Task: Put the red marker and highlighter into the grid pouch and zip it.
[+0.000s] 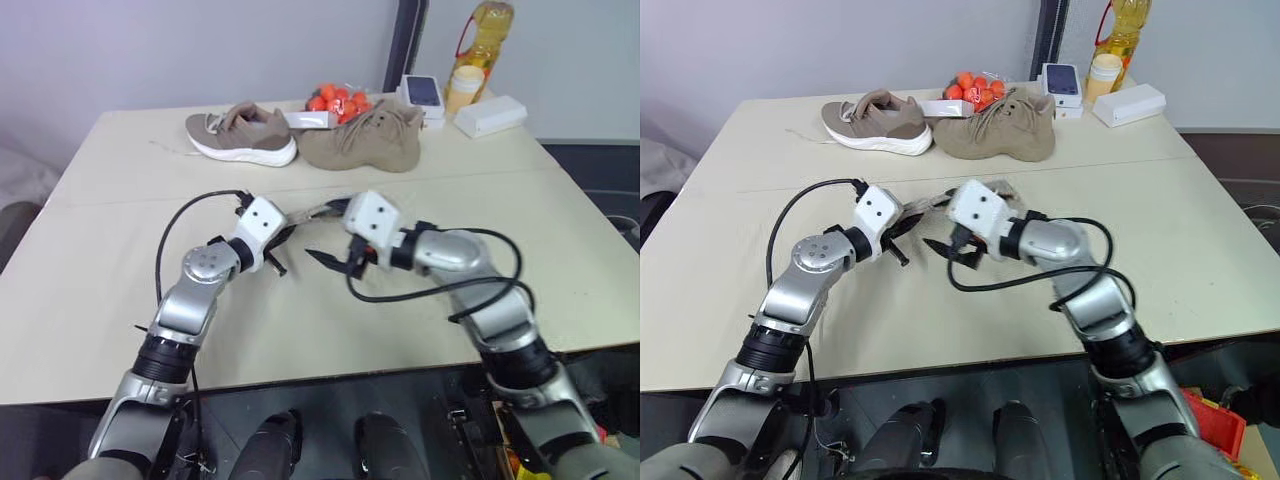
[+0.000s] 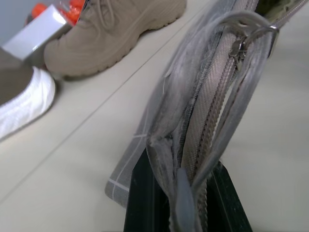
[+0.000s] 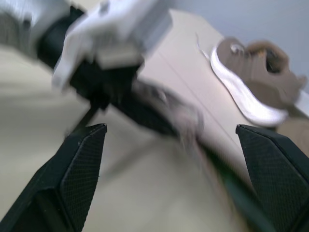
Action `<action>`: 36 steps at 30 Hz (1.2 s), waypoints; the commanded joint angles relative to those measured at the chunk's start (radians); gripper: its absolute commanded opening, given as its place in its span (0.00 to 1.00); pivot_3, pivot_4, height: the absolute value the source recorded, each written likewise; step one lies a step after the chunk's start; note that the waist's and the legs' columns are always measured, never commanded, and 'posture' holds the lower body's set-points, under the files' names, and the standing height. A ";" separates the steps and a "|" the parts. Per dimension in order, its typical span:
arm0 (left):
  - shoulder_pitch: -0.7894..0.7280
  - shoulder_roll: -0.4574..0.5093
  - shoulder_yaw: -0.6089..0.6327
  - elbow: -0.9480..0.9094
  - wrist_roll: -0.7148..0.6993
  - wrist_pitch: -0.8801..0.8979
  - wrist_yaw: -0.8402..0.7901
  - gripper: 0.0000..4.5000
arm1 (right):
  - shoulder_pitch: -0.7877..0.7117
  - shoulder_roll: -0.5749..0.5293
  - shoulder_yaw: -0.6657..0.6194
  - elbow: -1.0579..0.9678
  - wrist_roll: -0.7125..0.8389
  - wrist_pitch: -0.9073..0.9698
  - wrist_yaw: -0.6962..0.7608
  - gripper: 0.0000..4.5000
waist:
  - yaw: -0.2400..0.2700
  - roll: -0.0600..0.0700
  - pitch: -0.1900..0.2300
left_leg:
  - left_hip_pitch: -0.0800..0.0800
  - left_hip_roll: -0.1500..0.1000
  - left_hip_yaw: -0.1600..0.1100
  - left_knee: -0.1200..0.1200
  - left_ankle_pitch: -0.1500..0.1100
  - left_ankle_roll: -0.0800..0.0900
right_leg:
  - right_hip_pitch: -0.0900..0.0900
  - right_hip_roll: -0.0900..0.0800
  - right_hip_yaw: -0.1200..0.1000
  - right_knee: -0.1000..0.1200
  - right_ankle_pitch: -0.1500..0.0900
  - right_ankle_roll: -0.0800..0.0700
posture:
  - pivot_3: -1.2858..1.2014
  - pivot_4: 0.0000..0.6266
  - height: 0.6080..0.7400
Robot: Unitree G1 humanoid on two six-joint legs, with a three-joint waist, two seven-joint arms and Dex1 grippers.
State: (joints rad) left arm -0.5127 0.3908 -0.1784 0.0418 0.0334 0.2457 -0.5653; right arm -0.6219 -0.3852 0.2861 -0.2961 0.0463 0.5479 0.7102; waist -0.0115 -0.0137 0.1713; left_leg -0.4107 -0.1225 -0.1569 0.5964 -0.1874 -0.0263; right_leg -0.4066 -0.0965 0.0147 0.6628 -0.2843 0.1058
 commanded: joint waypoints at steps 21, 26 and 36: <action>0.022 0.048 -0.028 0.035 0.151 -0.366 0.040 0.00 | -0.041 0.153 -0.088 0.096 0.207 0.167 -0.045 0.01 | -0.003 0.000 0.000 | 0.000 0.000 0.000 0.000 0.000 0.000 | -0.001 0.000 0.000 0.000 0.000 0.000 | 0.52 0.24 1.00; 0.041 0.061 -0.028 0.049 0.167 -0.373 0.040 0.00 | -0.009 0.141 -0.111 0.057 0.244 0.183 -0.053 0.01 | -0.003 0.000 0.000 | 0.000 0.000 -0.001 0.000 0.000 0.000 | -0.001 0.000 0.000 0.000 0.000 0.000 | 0.52 0.24 1.00; 0.097 0.087 0.033 0.071 0.130 -0.353 0.055 0.00 | 0.074 -0.004 -0.197 0.014 0.242 0.179 -0.074 0.01 | -0.002 0.000 0.000 | 0.000 0.000 0.000 0.000 0.000 0.000 | 0.000 0.000 0.000 0.000 0.000 0.000 | 0.52 0.24 1.00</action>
State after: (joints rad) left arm -0.4230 0.4632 -0.1952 0.1199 0.1838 -0.1034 -0.5253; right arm -0.5468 -0.3722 0.1352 -0.2460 0.2891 0.7376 0.6491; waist -0.0131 -0.0136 0.1713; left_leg -0.4107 -0.1226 -0.1573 0.5961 -0.1876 -0.0260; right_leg -0.4070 -0.0966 0.0147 0.6633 -0.2844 0.1058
